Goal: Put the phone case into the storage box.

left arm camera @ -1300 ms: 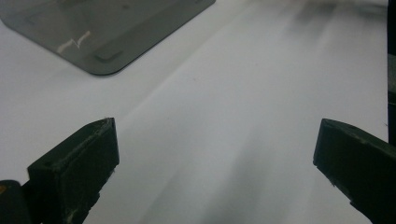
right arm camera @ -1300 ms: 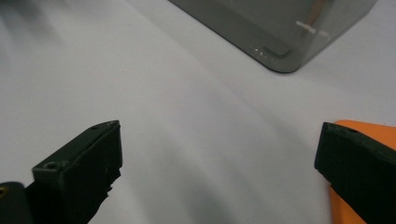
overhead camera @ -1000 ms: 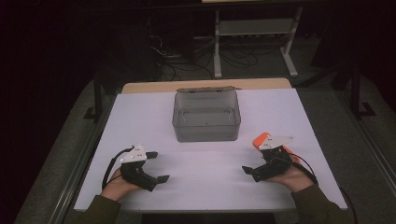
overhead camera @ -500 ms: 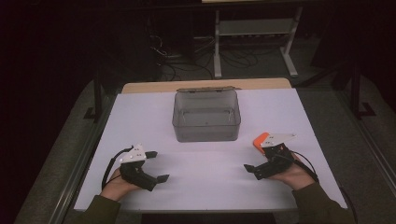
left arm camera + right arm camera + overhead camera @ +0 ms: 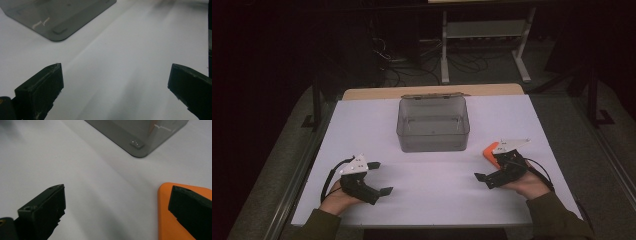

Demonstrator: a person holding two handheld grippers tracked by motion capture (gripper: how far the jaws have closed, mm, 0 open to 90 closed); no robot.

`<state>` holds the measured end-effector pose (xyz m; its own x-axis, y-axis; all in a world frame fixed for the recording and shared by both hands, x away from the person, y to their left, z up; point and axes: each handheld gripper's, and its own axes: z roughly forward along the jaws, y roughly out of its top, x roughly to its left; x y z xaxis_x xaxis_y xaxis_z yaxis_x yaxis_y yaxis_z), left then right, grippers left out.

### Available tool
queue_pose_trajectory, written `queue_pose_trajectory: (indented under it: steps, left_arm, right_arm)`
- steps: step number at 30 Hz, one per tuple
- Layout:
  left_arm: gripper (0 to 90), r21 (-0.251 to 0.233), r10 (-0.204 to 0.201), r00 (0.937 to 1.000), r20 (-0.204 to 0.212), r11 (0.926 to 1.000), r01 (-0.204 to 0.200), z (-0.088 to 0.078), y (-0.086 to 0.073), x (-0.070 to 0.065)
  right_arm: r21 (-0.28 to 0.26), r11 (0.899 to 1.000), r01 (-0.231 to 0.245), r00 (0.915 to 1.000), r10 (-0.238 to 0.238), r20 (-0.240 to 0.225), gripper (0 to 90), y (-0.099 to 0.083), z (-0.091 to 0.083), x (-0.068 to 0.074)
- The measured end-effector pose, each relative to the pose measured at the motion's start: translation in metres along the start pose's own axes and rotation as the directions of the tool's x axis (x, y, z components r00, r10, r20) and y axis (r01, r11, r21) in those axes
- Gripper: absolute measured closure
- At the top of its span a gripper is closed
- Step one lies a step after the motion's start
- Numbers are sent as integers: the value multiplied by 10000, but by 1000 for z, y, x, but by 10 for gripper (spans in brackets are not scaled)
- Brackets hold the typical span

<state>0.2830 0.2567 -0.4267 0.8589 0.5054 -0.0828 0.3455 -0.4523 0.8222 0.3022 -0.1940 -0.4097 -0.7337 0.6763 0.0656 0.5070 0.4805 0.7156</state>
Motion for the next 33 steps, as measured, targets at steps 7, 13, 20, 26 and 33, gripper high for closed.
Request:
queue_pose_trajectory:
  steps: [7,13,20,26,33]
  left_arm:
    - [0,32,13,10000,-24,10000,-13,0,0,0]
    - [0,60,7,10000,-25,10000,-6,0,0,1]
    - [0,55,-6,10000,-10,10000,6,1,0,1]
    - [0,29,-34,10000,-1,10000,34,1,0,1]
    - [0,51,-22,10000,8,10000,22,1,0,1]
  right_arm:
    - [-37,9999,-98,9999,98,28,7,4,-1,-7]
    - [-30,9999,-159,9999,159,38,7,7,-2,-12]
    - [-77,9999,-152,9999,153,78,7,14,-3,-18]
    - [-33,9998,-204,9997,204,96,7,17,-3,-23]
    - [-104,9997,-204,9992,207,341,7,19,-2,-25]
